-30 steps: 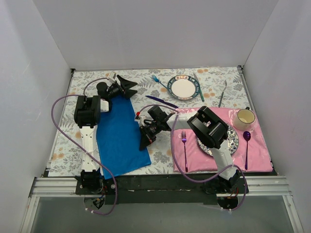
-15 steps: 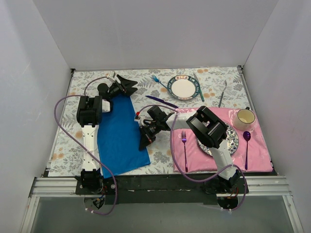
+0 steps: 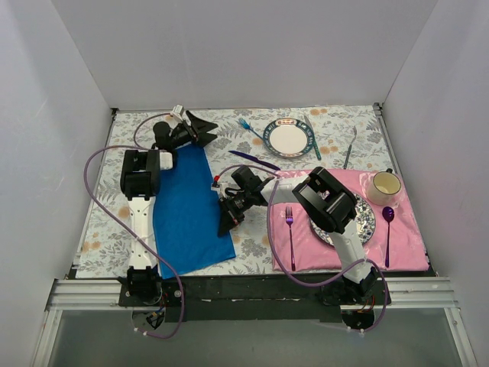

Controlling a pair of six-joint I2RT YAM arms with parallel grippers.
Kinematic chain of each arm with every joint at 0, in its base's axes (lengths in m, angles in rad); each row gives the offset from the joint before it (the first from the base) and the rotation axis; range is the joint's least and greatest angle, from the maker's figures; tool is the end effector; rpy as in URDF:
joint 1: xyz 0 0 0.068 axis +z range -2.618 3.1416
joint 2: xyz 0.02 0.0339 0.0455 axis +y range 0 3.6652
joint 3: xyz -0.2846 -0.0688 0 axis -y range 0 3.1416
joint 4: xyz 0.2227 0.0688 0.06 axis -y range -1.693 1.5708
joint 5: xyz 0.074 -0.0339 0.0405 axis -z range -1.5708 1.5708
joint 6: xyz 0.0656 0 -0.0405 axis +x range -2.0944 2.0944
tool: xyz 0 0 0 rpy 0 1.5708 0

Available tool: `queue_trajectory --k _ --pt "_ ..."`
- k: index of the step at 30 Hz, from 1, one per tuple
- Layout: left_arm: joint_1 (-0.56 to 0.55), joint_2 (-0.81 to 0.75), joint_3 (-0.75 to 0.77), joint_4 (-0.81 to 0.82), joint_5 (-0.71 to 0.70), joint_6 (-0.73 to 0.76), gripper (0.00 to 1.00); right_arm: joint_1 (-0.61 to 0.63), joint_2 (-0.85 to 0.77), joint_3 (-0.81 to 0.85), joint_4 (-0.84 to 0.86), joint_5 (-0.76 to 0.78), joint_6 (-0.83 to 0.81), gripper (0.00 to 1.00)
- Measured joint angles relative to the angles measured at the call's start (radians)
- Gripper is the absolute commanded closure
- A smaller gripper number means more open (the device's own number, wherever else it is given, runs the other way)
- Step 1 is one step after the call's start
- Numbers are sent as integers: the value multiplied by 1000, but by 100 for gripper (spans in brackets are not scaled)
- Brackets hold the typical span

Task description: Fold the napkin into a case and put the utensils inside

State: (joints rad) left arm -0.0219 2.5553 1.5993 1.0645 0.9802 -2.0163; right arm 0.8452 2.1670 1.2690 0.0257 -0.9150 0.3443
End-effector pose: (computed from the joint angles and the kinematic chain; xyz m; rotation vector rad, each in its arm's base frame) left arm 0.5431 -0.0664 0.1356 -0.9132 1.8403 -2.1701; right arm 0.2523 0.3628 0.1249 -1.1012 2.4147 1.5983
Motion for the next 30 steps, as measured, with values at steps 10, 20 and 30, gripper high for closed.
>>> queue_trajectory --k 10,20,30 --pt "180 -285 222 -1006 29 746 2 -16 -58 -66 135 -9 126 77" --pt "278 -499 40 -1612 -167 1448 30 -71 -52 264 237 27 167 89" --pt "196 -603 -271 -1681 -266 1549 41 -68 135 325 230 89 102 94"
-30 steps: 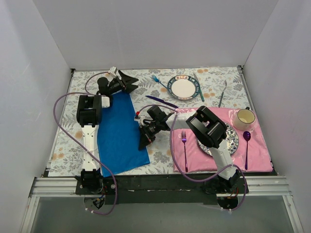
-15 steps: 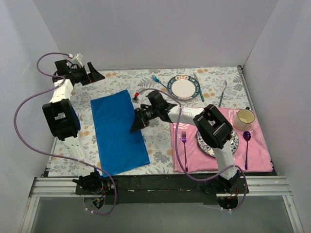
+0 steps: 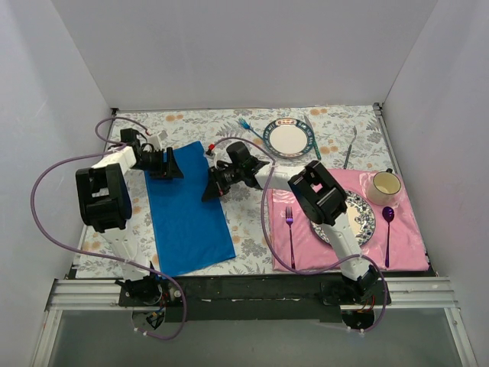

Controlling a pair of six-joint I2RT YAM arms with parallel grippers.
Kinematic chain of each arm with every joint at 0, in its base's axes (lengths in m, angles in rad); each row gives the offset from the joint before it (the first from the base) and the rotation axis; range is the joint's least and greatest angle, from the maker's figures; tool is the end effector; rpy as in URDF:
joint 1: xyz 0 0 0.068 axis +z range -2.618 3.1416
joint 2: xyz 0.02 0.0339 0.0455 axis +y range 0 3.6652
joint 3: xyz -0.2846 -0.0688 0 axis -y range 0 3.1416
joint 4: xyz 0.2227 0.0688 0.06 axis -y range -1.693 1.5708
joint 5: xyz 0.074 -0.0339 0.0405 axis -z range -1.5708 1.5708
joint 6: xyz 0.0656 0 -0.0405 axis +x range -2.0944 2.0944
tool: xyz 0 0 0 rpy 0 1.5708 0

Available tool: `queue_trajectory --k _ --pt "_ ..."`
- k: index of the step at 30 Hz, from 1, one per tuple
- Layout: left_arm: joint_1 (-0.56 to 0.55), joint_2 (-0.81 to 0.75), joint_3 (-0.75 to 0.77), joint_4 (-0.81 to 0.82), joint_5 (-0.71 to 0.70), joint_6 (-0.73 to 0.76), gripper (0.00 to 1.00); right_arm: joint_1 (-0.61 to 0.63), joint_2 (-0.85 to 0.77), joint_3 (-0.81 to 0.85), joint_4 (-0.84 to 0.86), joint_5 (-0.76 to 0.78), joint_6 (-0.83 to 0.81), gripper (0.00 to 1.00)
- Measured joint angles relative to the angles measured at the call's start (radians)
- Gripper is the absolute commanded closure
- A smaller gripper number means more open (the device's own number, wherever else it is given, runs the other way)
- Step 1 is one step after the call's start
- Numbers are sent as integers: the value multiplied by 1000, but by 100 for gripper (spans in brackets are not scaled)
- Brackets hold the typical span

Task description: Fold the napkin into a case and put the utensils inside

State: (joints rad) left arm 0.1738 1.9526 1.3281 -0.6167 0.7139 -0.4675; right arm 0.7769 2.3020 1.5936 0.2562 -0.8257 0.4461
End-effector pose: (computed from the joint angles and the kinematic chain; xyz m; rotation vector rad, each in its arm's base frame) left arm 0.3835 0.0237 0.1791 -0.6997 2.6439 -1.0734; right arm 0.3404 0.4023 0.1743 -0.9429 2.0398 1.5561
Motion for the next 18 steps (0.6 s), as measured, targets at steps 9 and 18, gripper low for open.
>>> queue_trajectory --k 9,18 --pt "45 -56 42 88 -74 -98 50 3 5 -93 -80 10 -85 96" --pt "154 94 281 152 -180 -134 54 3 3 -79 -91 -8 -83 96"
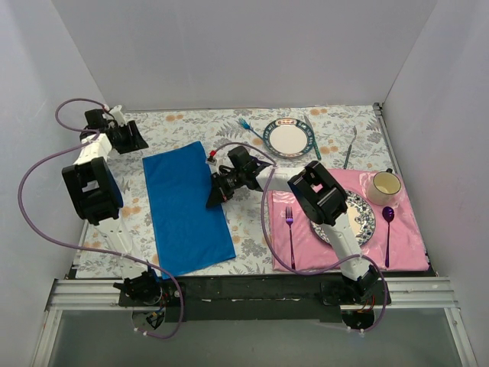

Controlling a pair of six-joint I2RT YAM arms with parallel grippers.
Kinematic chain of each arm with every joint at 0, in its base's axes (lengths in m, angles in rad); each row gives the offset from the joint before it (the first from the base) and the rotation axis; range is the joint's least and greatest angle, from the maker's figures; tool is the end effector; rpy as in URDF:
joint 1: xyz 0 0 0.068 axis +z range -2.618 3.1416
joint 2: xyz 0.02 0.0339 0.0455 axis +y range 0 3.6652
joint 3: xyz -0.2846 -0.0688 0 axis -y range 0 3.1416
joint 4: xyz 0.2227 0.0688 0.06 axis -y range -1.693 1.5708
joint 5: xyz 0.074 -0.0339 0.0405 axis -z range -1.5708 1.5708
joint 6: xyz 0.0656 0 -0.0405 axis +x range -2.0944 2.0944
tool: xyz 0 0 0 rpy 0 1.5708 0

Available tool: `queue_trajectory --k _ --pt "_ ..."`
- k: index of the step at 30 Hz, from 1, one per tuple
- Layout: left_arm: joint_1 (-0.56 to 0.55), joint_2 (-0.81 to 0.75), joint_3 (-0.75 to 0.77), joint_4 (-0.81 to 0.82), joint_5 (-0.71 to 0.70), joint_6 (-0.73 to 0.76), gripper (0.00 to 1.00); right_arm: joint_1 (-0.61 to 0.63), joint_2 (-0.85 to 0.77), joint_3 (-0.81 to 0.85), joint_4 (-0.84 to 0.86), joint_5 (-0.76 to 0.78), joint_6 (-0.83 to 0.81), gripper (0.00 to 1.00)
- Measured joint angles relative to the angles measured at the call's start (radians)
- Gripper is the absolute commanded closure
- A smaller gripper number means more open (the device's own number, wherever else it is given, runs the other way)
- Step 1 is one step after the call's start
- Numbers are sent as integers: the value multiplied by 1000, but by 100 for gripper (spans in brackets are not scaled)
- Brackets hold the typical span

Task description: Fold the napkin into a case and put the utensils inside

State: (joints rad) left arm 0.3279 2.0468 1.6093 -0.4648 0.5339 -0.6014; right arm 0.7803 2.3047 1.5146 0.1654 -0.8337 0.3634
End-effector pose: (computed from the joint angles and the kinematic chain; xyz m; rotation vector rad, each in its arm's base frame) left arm 0.4448 0.1160 0.2241 -0.8876 2.2887 -0.7778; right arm 0.3253 0.3903 0.1398 -0.9995 2.1718 1.5140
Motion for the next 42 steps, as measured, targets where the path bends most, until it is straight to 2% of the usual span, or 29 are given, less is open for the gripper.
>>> queue_trajectory --k 4,9,17,28,38,42 --pt "14 90 76 -22 -4 40 55 0 -1 32 -2 -8 4 96" --pt "10 152 95 -65 -6 102 58 0 -14 34 -4 -22 23 96" --pt "8 173 95 -82 -26 175 58 0 -19 27 -17 -27 22 98" --pt "5 173 95 -57 -83 184 57 0 -19 27 -95 -3 -42 99" --pt "-22 173 69 -39 -84 217 75 -8 -18 27 -116 13 -53 99" --pt "-22 172 58 -23 -89 220 88 -9 -12 28 -116 20 -54 99"
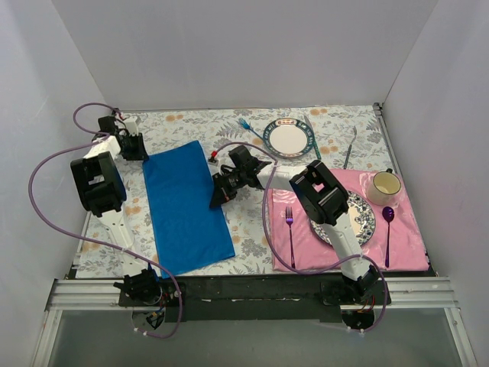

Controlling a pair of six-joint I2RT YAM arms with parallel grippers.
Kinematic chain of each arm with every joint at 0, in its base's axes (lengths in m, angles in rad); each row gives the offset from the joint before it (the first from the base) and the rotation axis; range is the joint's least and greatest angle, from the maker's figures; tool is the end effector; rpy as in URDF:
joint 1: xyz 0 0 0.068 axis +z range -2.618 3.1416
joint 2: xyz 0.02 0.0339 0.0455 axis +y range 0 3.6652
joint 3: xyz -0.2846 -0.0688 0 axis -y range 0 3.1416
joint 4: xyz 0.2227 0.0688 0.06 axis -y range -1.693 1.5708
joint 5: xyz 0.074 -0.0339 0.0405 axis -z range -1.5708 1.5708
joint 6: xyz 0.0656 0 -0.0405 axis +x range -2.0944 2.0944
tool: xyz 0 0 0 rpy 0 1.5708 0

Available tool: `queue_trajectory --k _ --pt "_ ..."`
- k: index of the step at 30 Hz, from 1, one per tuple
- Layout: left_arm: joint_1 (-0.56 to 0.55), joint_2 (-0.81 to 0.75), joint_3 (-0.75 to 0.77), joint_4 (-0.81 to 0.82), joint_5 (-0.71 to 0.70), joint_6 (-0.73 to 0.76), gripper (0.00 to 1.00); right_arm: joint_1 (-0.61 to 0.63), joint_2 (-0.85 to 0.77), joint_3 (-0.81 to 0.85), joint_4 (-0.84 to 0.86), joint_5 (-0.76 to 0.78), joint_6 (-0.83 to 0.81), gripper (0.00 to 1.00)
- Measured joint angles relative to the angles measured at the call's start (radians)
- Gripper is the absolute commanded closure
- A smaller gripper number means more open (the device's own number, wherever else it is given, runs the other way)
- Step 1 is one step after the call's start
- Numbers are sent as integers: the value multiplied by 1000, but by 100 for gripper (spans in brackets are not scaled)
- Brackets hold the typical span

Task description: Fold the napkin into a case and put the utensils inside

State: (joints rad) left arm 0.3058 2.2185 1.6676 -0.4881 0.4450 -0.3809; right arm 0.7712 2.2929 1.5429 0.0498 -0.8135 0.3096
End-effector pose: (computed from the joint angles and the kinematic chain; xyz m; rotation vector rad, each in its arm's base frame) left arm 0.4666 0.1177 0.1602 -0.7146 2.4682 -0.6061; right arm 0.3275 0.3848 0.1424 -1.0153 2.2225 1.4582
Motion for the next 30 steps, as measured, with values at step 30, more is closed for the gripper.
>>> queue_trajectory --k 30 --pt "-2 -591 -416 -154 435 422 100 -93 -129 39 -116 -32 -44 99"
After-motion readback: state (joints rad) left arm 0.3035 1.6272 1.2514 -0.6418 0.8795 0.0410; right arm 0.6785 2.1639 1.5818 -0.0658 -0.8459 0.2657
